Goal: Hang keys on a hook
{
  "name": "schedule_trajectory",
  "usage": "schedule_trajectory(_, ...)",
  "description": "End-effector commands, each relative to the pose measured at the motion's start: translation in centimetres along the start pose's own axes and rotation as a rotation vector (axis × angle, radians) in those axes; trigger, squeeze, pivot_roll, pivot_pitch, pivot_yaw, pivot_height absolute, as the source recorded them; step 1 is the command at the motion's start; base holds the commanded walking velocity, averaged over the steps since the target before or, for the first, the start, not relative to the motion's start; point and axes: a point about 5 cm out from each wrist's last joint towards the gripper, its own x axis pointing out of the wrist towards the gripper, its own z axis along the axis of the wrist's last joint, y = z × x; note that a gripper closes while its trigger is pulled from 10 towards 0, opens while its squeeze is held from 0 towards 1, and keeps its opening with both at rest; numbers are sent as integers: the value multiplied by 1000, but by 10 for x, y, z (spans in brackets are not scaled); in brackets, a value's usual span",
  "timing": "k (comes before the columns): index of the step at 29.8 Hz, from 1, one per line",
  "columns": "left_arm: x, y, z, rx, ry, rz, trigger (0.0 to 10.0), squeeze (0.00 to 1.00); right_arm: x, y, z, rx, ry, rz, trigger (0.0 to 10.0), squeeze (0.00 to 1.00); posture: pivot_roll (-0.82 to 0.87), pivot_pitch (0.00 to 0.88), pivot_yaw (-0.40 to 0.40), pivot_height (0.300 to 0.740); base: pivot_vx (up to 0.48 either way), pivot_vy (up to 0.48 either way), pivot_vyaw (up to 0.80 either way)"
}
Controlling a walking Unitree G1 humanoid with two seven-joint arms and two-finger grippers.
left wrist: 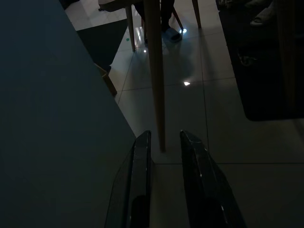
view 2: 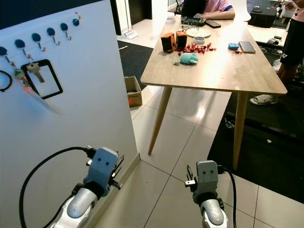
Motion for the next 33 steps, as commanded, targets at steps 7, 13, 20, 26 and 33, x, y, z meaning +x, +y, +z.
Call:
schedule_trajectory(7,-1,2,-3,-7,21,21,10000,0,-1,1,-7,21,33,-3,10000,0,104,185,37,740,0,440,0)
schedule_trajectory(13,-1,3,-3,24,21,29,10000,0,-1,1,-8,21,36,-1,10000,0,106,185,37,740,0,298,0)
schedule_trajectory(20,-1,5,-4,45,28,38,10000,0,-1,2,-8,22,37,1,10000,0,108,184,38,740,0,0,0)
schedule_trajectory(26,-1,5,-5,53,27,39,10000,0,-1,3,-9,23,38,1,10000,0,110,184,38,740,0,-375,0)
schedule_trajectory(33,-1,6,-5,60,28,46,10000,0,0,3,-9,23,39,3,10000,0,111,184,36,740,0,-480,0)
